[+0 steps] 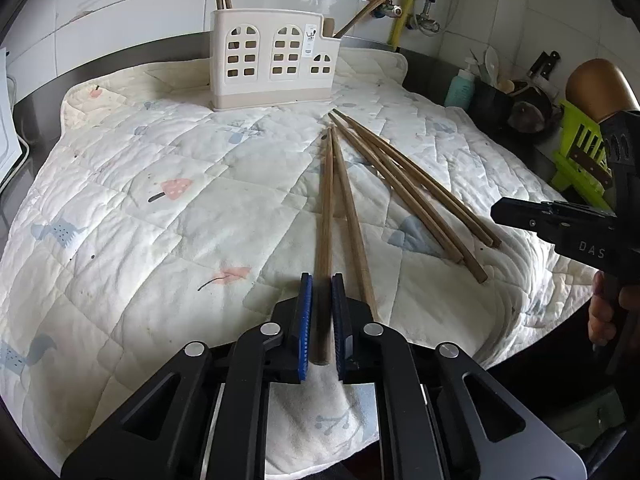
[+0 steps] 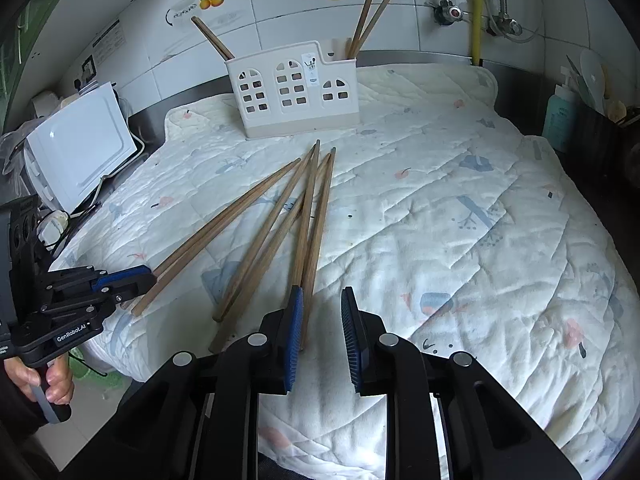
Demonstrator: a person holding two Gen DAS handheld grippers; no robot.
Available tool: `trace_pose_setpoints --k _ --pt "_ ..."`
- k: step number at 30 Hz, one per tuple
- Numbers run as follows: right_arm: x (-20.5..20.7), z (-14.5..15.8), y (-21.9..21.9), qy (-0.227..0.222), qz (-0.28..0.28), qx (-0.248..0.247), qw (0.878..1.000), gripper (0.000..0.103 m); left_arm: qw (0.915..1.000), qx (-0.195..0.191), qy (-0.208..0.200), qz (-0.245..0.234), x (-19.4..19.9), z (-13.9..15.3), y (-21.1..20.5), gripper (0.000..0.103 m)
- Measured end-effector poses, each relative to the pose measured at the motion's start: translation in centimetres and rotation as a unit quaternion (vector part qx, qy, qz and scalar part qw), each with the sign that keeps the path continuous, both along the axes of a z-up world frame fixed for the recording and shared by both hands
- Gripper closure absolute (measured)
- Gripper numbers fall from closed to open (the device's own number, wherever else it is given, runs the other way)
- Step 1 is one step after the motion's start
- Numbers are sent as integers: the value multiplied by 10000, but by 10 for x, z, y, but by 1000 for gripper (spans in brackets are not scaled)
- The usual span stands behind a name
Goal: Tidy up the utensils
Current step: 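Close the left gripper on a chopstick while the right gripper grasps another chopstick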
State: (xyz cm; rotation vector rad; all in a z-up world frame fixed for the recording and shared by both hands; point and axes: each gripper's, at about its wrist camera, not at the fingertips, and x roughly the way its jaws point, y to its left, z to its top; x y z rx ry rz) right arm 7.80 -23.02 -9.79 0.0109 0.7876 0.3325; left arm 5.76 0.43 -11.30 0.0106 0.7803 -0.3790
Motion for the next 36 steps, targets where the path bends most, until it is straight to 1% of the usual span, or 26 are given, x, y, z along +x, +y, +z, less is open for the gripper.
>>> trace_pose_setpoints --k 12,17,20,23,29,36 --pt "3 -8 5 88 16 59 9999 90 9997 -183 84 98 2 -2 3 96" --pt "6 -11 10 110 -2 -37 9999 90 9998 -174 79 73 0 -2 2 96" --pt "7 -11 15 48 -67 -276 9996 90 9998 -194 85 70 0 -2 3 96" --pt "7 -11 18 25 -30 -387 9992 91 9997 -200 96 71 0 -2 3 96" --pt "4 -17 20 64 30 -408 9991 94 9995 -272 105 70 0 -2 3 96" --pt "6 -17 20 44 20 -363 9993 94 9994 -320 97 31 2 -3 1 96"
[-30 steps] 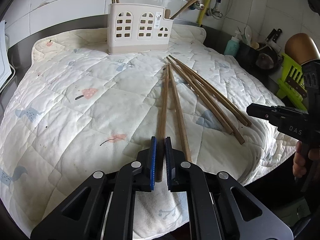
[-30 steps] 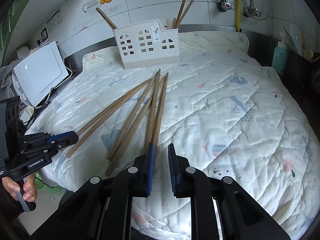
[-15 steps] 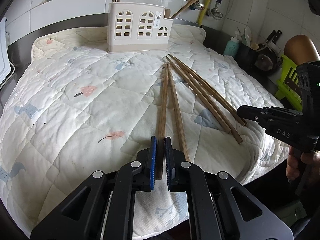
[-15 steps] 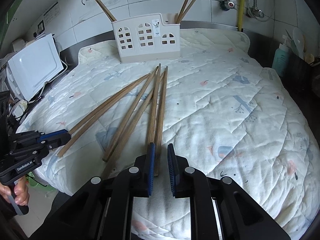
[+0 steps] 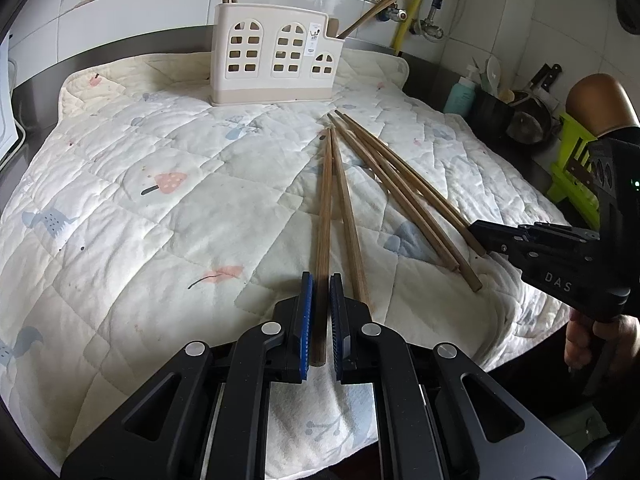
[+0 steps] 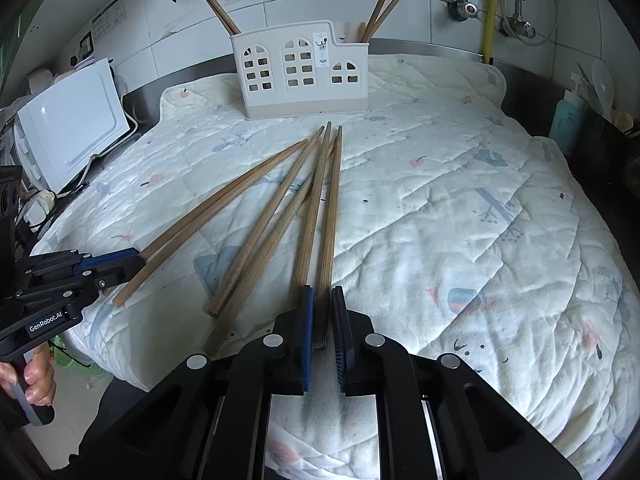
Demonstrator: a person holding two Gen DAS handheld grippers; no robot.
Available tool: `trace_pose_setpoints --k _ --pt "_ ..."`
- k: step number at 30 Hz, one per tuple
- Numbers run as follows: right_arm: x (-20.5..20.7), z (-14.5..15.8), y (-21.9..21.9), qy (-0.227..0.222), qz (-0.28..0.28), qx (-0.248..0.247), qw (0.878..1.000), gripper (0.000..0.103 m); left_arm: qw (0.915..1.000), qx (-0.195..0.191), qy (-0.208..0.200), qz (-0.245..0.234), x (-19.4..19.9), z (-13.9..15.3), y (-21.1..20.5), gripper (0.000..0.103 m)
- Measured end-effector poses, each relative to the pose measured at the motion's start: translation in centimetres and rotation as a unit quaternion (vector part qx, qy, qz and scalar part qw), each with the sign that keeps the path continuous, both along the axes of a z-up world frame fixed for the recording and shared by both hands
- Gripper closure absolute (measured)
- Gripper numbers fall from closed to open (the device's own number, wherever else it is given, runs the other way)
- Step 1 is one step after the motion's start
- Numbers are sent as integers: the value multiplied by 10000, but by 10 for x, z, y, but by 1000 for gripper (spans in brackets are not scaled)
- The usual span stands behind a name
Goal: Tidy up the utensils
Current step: 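Close the left gripper on a chopstick while the right gripper grasps another chopstick, then lift both held chopsticks and carry them toward the white holder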
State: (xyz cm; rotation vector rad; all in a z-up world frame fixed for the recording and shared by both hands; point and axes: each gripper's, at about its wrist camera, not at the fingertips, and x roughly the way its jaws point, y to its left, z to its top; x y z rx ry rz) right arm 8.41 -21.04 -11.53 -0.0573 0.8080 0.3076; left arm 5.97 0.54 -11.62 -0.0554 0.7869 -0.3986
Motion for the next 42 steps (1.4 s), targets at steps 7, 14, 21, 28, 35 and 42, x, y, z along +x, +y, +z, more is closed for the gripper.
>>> trace_pose_setpoints --k 7,14,21,28,35,42 --pt "1 0 -3 22 -44 187 9998 95 9999 4 -101 -23 0 -2 0 96" --pt "-7 16 -8 -186 -80 156 9997 96 9997 -167 -147 28 -1 5 2 98" --pt "-13 65 -15 -829 -31 67 9965 97 9979 -277 -584 86 -2 35 6 98" --pt "3 122 -18 -1428 125 277 9893 97 9922 -370 -1163 264 12 73 14 98" --pt "31 159 -20 -1569 252 375 9866 97 9898 -339 -1366 232 35 92 10 98" --pt "60 193 -19 -1583 489 384 9854 97 9872 -309 -1555 141 50 126 11 98"
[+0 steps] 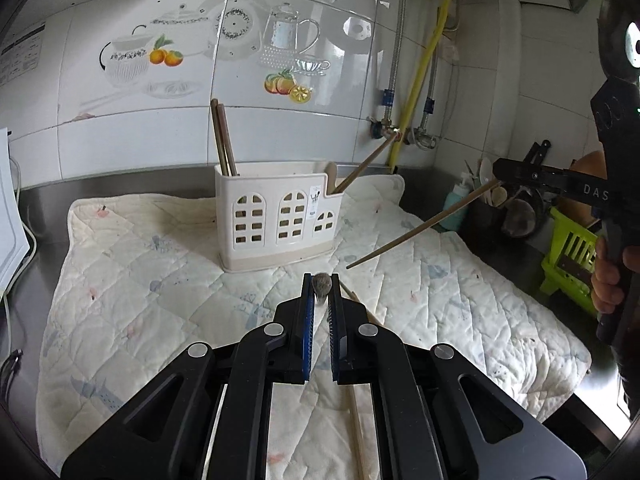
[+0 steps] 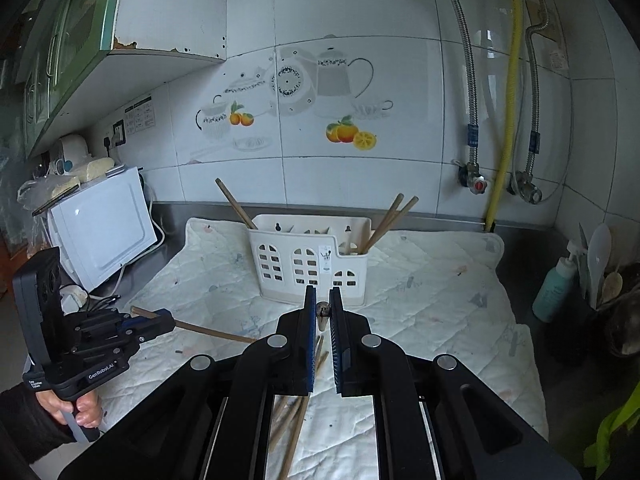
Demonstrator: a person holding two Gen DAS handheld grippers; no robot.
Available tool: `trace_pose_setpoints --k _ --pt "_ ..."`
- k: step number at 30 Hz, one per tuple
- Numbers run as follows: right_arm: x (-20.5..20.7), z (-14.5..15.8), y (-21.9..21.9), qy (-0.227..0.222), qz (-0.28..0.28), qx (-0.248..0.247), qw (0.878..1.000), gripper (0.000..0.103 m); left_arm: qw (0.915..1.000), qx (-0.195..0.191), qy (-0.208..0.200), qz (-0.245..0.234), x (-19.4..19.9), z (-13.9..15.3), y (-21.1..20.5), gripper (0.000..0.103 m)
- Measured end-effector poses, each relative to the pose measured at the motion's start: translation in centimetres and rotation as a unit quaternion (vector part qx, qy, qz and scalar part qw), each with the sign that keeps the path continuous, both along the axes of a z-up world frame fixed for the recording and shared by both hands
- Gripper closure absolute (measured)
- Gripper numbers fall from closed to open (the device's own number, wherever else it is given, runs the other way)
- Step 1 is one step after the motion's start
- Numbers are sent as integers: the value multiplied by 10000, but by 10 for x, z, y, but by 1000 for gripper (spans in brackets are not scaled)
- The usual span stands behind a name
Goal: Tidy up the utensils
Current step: 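Lift both held chopsticks and carry them toward the white holder, then lower both chopsticks into the holder and open both grippers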
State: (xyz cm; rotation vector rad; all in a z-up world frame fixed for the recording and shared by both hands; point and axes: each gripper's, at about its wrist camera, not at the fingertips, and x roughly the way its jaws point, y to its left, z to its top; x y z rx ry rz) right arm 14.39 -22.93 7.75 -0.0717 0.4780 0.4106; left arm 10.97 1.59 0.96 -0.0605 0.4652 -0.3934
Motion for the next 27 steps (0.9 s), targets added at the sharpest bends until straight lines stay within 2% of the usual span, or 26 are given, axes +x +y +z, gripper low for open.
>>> trace_pose_setpoints --k 4,9,14,17,21,27 --pt "19 27 3 -82 102 -112 9999 97 9999 -66 -114 -62 13 25 2 98" --pt "45 63 4 -261 107 -199 9994 97 9993 80 -348 -113 29 52 -4 98" --pt "82 83 14 -234 78 -379 9990 97 9984 117 -541 -105 43 73 -8 98" --pt "107 82 25 -75 78 -604 9981 97 9973 46 -725 -85 51 92 -7 98" --pt "140 65 36 341 25 -767 9965 96 9939 40 -1102 34 64 121 -7 98" --pt "159 40 46 433 12 -940 9946 95 9853 46 -1673 336 96 162 -8 98"
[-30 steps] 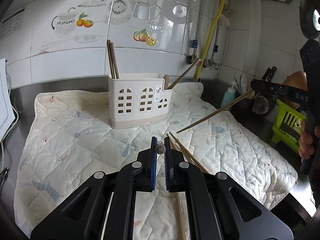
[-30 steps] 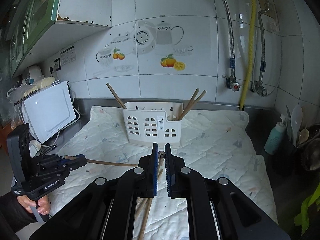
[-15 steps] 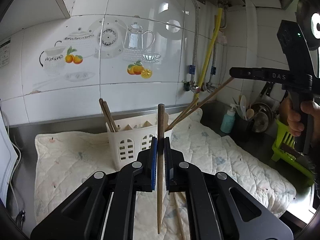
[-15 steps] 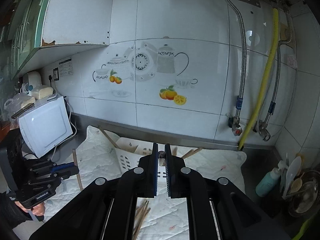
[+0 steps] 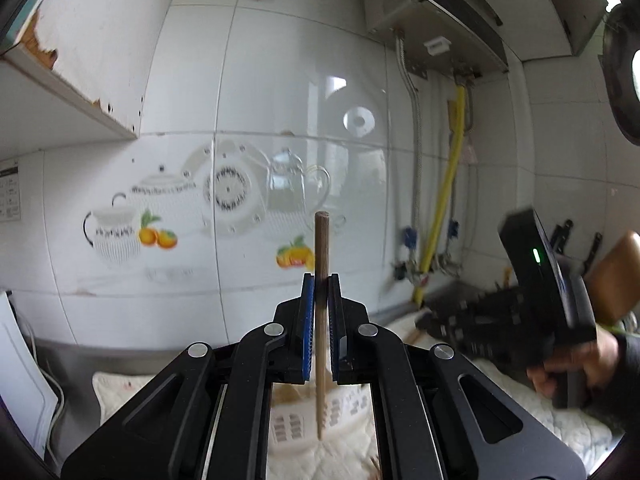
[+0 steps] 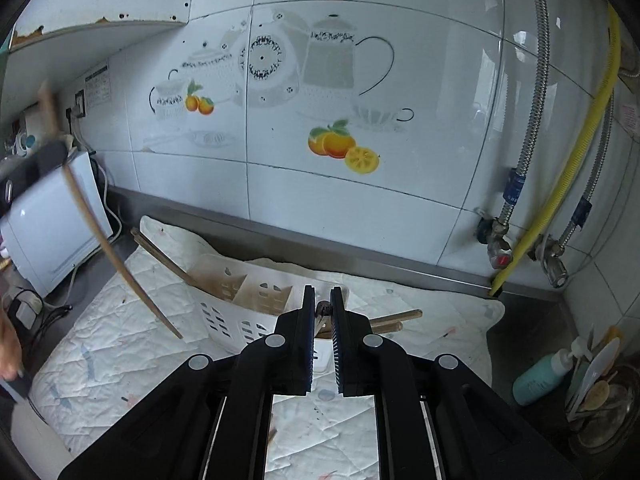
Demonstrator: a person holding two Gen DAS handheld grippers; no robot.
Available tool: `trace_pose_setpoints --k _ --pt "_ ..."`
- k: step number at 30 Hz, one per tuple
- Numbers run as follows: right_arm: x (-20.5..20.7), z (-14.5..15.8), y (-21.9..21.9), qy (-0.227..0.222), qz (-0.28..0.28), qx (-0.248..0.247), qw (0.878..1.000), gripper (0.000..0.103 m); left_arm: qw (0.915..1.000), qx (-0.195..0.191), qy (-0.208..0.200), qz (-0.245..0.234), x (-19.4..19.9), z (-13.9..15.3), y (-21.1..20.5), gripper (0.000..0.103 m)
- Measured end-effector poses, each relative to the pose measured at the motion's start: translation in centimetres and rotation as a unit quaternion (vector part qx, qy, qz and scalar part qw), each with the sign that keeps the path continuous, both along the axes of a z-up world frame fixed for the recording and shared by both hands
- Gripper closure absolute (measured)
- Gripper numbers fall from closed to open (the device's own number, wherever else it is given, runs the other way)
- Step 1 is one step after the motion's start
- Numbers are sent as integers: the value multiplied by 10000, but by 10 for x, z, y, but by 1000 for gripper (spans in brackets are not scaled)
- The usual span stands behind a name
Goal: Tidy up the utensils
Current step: 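Lower both chopsticks into the holder and open both grippers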
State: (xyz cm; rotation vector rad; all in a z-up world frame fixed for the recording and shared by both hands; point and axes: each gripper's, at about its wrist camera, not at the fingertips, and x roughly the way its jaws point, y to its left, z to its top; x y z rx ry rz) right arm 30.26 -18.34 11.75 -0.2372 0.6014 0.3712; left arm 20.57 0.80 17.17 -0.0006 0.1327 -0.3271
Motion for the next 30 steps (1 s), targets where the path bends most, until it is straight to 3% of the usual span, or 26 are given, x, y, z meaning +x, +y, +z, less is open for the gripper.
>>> trace_pose_setpoints --k 6,14,17,24,30 --pt "-3 -1 -5 -174 60 43 9998 95 9992 -53 -265 299 35 17 -3 98" --pt "-18 5 -14 -414 164 135 9989 93 9983 -159 -284 493 73 9 -6 98" --pt "-24 2 -13 -454 229 138 9986 88 9982 -83 -165 571 85 -1 -9 98" --pt "-39 -10 -11 -394 358 199 9984 86 9979 -6 343 548 100 -30 -5 98" --pt "-70 -31 -17 -348 280 289 9986 81 9976 113 497 471 94 -39 -3 94"
